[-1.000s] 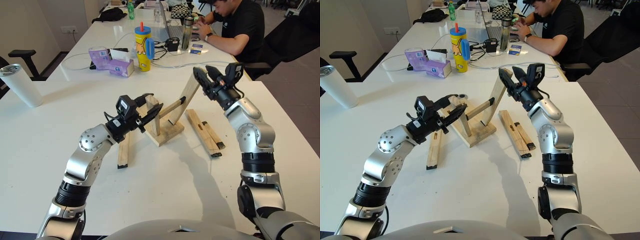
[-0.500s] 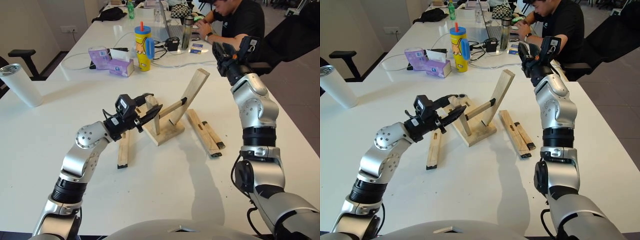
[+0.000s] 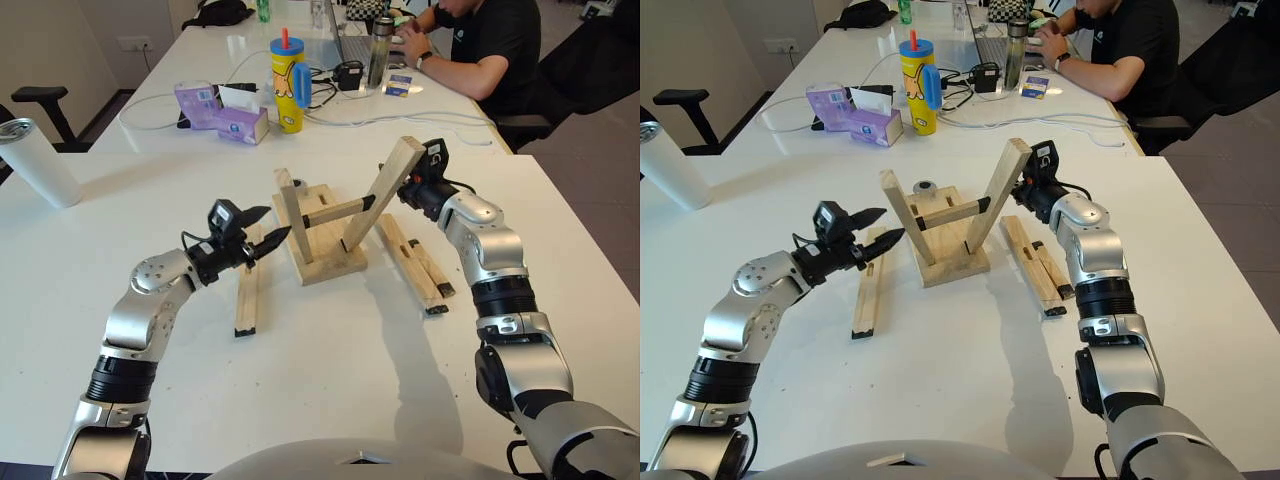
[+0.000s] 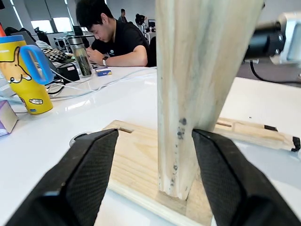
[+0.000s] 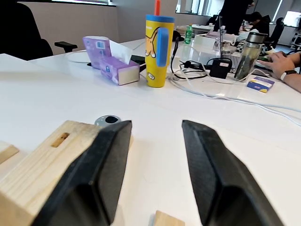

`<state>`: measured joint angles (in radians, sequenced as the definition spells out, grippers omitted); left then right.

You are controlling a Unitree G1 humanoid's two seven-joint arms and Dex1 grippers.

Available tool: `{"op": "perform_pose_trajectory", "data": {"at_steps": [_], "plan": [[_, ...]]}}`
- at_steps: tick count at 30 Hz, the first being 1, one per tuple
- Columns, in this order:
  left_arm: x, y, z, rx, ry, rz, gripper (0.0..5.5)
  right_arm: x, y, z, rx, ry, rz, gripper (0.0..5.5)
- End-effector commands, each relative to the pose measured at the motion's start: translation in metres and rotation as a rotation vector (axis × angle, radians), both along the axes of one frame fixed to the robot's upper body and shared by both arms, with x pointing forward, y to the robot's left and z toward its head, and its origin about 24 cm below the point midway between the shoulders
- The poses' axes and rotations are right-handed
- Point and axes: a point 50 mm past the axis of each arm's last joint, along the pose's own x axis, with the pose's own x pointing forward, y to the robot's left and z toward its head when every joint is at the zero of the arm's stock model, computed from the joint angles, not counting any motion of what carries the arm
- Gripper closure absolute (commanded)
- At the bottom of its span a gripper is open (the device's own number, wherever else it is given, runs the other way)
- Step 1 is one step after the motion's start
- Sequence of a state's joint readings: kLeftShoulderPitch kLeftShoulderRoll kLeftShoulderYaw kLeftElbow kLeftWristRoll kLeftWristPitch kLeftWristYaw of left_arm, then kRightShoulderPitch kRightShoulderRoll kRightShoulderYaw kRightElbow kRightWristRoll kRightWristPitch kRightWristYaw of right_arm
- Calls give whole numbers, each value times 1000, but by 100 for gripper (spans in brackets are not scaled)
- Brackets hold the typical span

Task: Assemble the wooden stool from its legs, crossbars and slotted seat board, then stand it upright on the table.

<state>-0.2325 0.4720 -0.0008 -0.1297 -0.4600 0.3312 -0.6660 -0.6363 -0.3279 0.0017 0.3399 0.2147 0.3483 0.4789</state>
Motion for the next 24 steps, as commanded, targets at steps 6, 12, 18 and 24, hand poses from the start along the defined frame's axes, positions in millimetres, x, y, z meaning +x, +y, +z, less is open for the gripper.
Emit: {"op": "perform_pose_trajectory", "data": {"at_steps": [6, 12, 18, 24], "plan": [[3, -4, 6, -17, -32, 33, 258, -25, 16, -8, -2, 46, 68, 355], [-1, 18, -20, 102, 48, 126, 258, -15, -1, 20, -53, -80, -105, 355], [3, 31, -39, 223, 91, 238, 258, -10, -21, 31, -223, -133, -175, 355], [21, 34, 7, -17, -48, 361, 258, -5, -45, 102, 193, -348, -270, 355]]}}
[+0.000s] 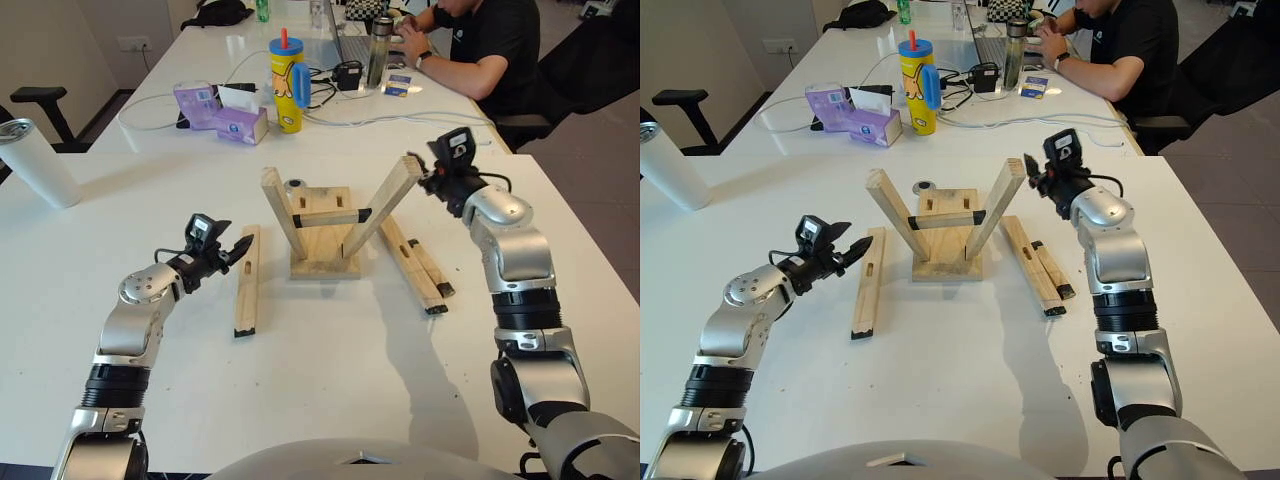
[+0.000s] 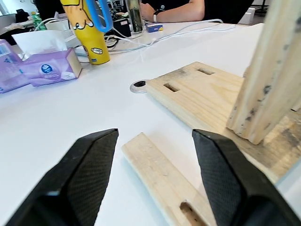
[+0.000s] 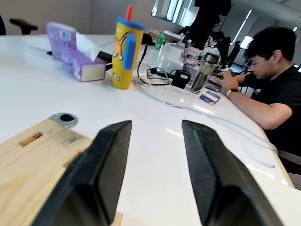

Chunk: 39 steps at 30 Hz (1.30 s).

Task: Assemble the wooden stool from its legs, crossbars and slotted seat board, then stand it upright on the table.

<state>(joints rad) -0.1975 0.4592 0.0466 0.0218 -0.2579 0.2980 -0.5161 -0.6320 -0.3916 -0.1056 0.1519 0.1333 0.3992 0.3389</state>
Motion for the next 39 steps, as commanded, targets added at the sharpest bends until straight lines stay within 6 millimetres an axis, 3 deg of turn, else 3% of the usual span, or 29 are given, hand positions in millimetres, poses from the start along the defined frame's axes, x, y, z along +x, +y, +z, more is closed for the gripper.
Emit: {"op": "perform_pose_trajectory", "data": {"at_steps": [1, 4, 7, 9, 11, 12, 14, 16, 17, 18, 19, 20, 22, 25, 30, 35, 39], "plan": [[17, -4, 61, -238, -227, 48, 258, 0, -13, 71, 365, -240, 23, 355], [19, -4, 131, -577, -427, 25, 258, -20, -22, 132, 737, -420, 214, 355], [3, -13, 191, -843, -551, -130, 258, -50, -23, 174, 827, -563, 373, 355], [-6, -23, 207, -876, -551, -214, 258, -65, -20, 188, 836, -612, 433, 355], [-7, -34, 206, -884, -497, -258, 258, -71, -12, 185, 833, -589, 463, 355], [-5, -38, 200, -890, -453, -255, 258, -68, -5, 172, 833, -532, 460, 355], [5, -55, 164, -857, -256, -228, 258, -50, 31, 102, 671, -234, 405, 355], [4, -88, 107, -766, -2, -223, 258, -46, 66, -5, 454, 205, 350, 355], [1, -102, 74, -688, 111, -195, 258, -52, 69, -61, 353, 402, 264, 355], [-6, -111, 45, -656, 215, -171, 258, -64, 68, -100, 328, 555, 204, 355], [-12, -115, 20, -617, 295, -122, 258, -76, 70, -116, 262, 599, 216, 355], [-17, -117, 3, -593, 338, -82, 258, -83, 74, -118, 239, 606, 257, 355], [-22, -119, -4, -620, 346, -56, 258, -83, 80, -105, 218, 549, 330, 355], [-16, -123, 15, -671, 267, -86, 258, -65, 74, -90, 215, 457, 272, 355], [-3, -112, 40, -707, 154, -67, 258, -52, 70, -70, 267, 360, 232, 355], [4, -109, 68, -781, 56, -70, 258, -48, 75, -43, 383, 242, 264, 355], [11, -93, 102, -986, -21, -44, 258, -39, 65, -6, 590, 67, 216, 355]]}}
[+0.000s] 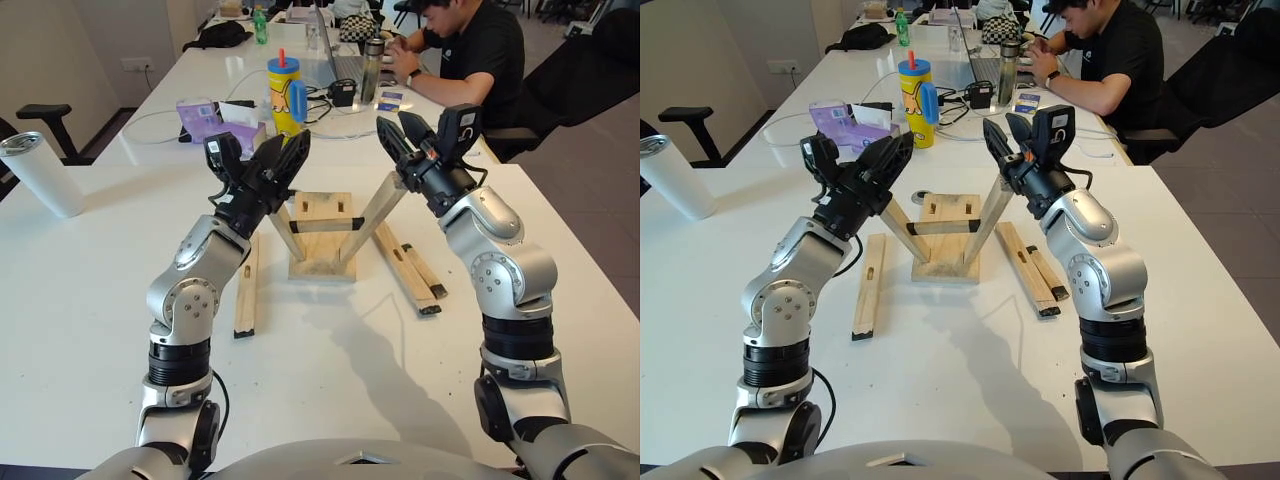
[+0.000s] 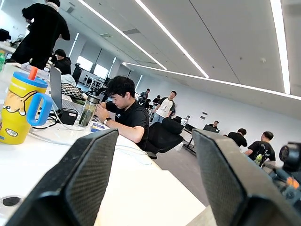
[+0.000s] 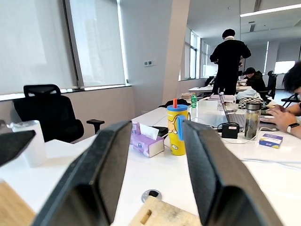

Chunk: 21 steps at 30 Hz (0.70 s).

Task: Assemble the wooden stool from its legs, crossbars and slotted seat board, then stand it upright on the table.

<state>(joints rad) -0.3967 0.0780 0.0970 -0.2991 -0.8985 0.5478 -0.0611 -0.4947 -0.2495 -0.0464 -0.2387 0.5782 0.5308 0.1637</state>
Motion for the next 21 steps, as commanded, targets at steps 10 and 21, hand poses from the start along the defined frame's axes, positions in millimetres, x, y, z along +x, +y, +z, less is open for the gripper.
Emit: {"op": "perform_pose_trajectory", "data": {"at_steps": [10, 21], "plan": [[14, 69, 51, -364, 49, 143, 258, -5, -39, 121, 556, -309, -59, 355], [11, 4, -16, -162, 364, -8, 258, -39, -103, 187, 573, -588, -200, 355]]}}
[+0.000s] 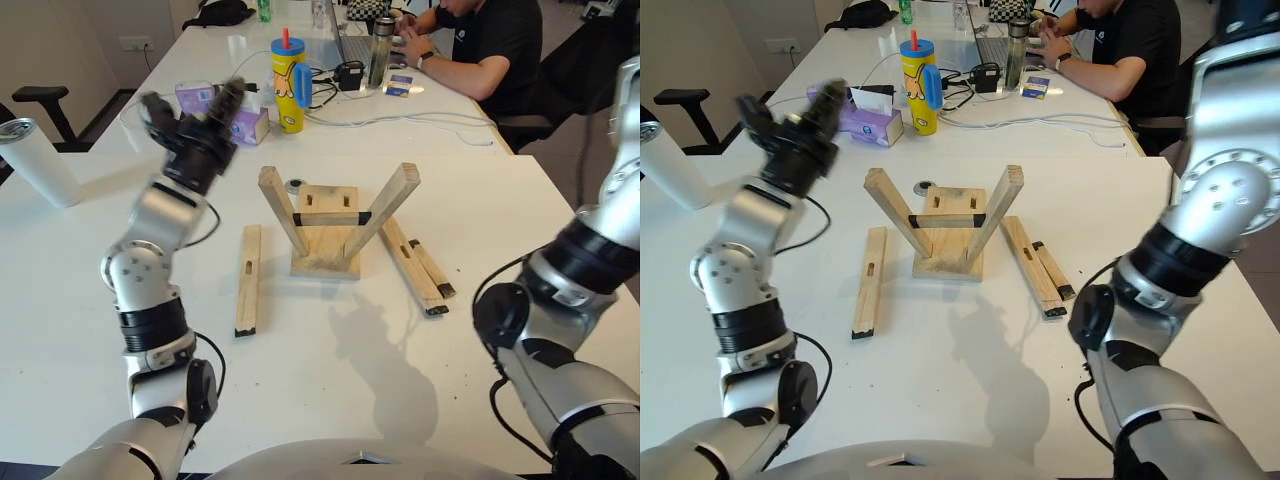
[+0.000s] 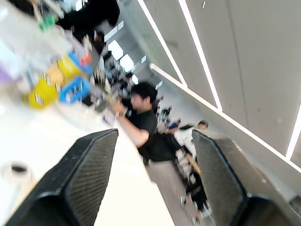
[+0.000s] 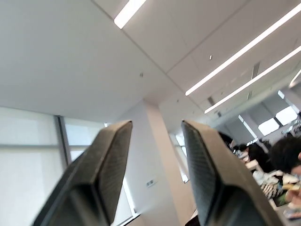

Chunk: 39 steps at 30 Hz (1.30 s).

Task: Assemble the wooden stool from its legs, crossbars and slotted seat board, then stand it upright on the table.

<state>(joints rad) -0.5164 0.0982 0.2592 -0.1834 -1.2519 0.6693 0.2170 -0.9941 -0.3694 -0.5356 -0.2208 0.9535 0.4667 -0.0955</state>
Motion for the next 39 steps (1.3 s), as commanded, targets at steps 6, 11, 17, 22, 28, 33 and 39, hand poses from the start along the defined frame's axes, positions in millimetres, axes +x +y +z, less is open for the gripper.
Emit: {"op": "perform_pose_trajectory", "data": {"at_steps": [6, 11, 17, 22, 28, 33, 39], "plan": [[-8, -21, -38, 107, 169, -22, 258, 22, 90, -314, -605, 1244, 422, 355], [-9, -21, -31, 117, 137, -37, 258, -7, 111, -314, -608, 1209, 703, 355], [-8, -26, -33, 114, 134, -40, 258, 13, 110, -272, -655, 979, 550, 355], [-8, -26, -34, 108, 137, -32, 258, 32, 103, -226, -489, 772, 422, 355], [0, -3, -8, -18, 52, 46, 258, 46, 83, -164, -308, 551, 342, 355], [3, 24, 24, -43, -76, 135, 258, 49, 70, -147, -238, 495, 317, 355], [0, 44, 24, -13, -82, 214, 258, 73, 35, -140, -159, 532, 172, 355]]}}
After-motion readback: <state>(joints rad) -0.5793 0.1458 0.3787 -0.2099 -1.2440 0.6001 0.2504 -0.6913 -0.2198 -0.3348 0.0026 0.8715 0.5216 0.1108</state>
